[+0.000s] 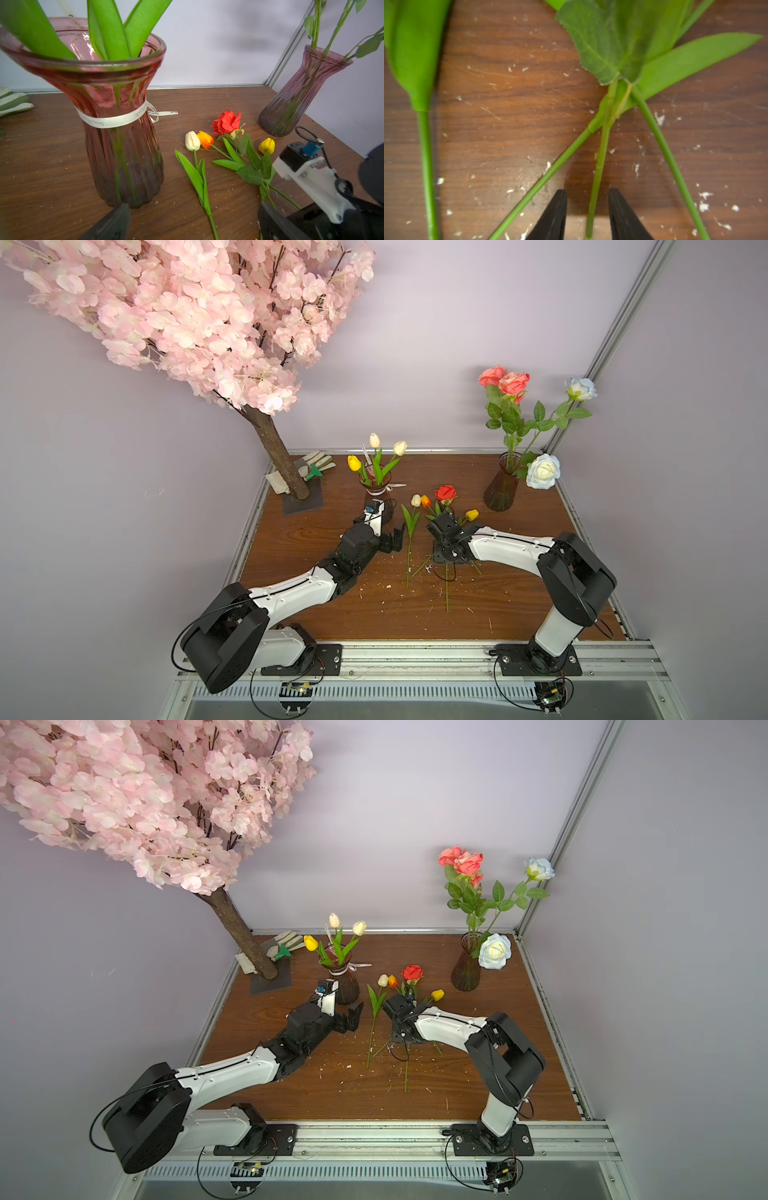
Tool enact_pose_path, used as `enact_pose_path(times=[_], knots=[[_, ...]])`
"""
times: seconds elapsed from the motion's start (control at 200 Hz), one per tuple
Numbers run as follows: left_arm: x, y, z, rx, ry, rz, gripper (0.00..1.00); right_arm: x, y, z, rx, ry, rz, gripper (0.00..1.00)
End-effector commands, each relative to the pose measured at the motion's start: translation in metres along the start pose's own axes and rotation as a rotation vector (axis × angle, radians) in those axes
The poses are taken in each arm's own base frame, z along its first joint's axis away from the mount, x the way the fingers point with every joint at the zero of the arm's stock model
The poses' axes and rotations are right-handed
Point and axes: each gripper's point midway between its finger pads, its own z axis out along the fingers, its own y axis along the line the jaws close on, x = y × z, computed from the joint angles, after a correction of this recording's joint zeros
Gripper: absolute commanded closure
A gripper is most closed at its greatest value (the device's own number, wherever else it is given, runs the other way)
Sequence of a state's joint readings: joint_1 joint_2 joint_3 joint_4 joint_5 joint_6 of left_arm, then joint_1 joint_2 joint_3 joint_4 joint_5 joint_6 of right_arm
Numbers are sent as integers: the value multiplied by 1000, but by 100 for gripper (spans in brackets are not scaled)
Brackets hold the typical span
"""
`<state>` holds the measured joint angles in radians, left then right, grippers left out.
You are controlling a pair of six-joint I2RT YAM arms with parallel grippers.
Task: Arrange the flowers in different vases according to their variety
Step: Pick up the flower at the center of the board.
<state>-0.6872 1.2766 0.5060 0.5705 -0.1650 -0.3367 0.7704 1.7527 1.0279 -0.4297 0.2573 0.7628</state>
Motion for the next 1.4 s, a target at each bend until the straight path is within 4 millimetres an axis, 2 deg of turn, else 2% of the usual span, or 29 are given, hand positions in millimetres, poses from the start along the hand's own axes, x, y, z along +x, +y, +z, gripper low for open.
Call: enact_pose_path(times=[0.0,0.2,0.49,0.596,0.736,0.811,0.966,1.086,1.241,1.396], knots=[[-10,-3,0,5,-16,3,1,-3,3,-2,19,19,11,63],[-13,-3,-2,4,-25,5,1,-5,6,6,7,39,25,63],[-15,-3,-4,7,-30,3,1,-23,2,11,26,25,32,66],[-15,-3,-5,4,-30,5,1,-25,1,14,38,31,32,74],[-16,-3,-5,4,-34,5,1,-27,2,14,33,38,27,93],[-17,-3,-6,4,-37,5,1,-31,4,9,11,25,19,100],[-17,-3,-6,5,-39,3,1,-46,11,-16,-58,-45,-3,100],[-17,-3,-7,8,-40,3,1,-66,19,-46,-116,-125,-33,100],[-18,-4,-7,11,-43,3,1,-96,29,-83,-201,-243,-110,100],[-18,-3,-8,11,-47,2,1,-132,46,-126,-380,-392,-209,100]])
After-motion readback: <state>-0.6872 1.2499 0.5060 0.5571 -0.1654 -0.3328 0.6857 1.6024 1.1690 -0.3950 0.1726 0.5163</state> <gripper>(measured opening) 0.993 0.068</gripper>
